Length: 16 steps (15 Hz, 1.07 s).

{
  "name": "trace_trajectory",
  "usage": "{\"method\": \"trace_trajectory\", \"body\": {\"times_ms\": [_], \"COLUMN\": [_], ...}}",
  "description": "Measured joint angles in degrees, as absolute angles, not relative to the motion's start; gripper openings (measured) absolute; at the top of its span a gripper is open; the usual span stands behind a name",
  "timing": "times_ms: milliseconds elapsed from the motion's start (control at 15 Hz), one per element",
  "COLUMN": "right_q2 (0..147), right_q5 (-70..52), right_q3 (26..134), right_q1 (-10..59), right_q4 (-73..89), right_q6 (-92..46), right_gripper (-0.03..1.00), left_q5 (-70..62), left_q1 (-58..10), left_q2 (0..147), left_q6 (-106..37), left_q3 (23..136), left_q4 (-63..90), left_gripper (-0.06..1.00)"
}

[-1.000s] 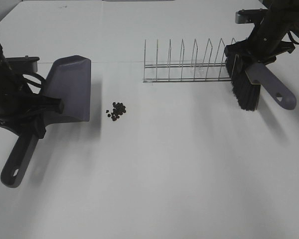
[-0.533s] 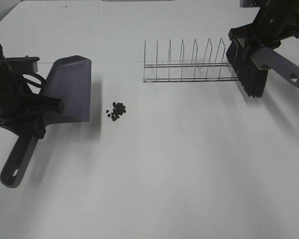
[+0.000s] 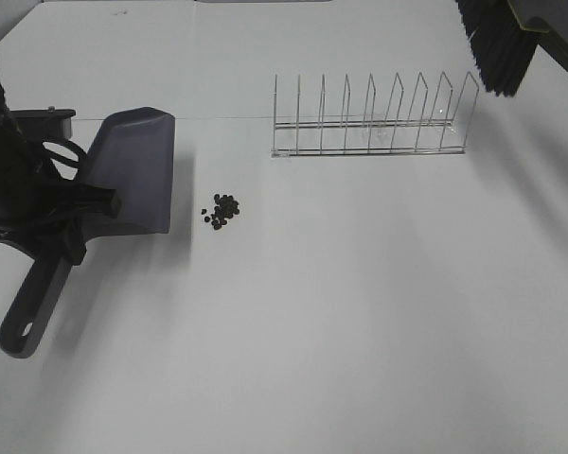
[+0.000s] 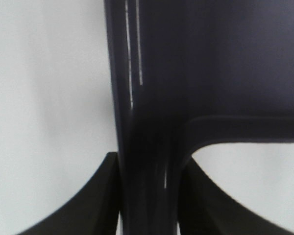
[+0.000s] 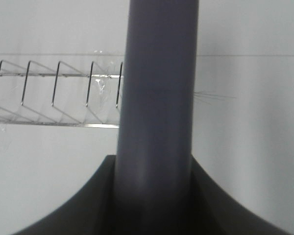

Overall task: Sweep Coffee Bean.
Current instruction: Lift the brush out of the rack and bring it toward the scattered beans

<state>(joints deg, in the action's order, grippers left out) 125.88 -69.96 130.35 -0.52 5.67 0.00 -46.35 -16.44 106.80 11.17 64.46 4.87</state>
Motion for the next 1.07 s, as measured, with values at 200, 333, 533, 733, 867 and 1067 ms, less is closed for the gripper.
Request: {"method": "trace_trajectory", "body": {"times_ms": [200, 333, 533, 733, 867, 1067], "right_q2": [118.1, 114.2, 112.6, 112.7, 113.5, 118.8], "right_q5": [-70.1, -70.2, -67.7, -60.7, -57.2, -54.7], "right_q3": [115.4, 105.8, 96.6, 90.8, 90.4, 90.4], "right_q1": [-0.5, -0.3, 2.4, 7.9, 12.0, 19.5], "right_q4": [6.2, 6.4, 6.1, 5.3, 1.1, -4.9], "right_q6": [0.0, 0.0, 0.0, 2.5, 7.0, 11.9], "right_gripper": [0.29, 0.29, 0.29, 0.29, 0.29, 0.29], "left_q5": [-46.6, -47.6, -48.1, -48.0, -47.7, -47.3], "left_q1": [-16.4, -16.4, -16.4, -18.0, -20.1, -20.9], "left_q2": [106.8, 106.8, 107.0, 110.4, 114.8, 117.5], "left_q6": [11.1, 11.6, 13.9, 14.2, 15.0, 16.0], "left_q3": [64.5, 64.5, 64.5, 64.5, 64.5, 64.9], "left_q4": [3.9, 1.9, -1.1, -1.6, -1.6, -1.5], "left_gripper": [0.26, 0.26, 0.26, 0.26, 0.26, 0.26]}}
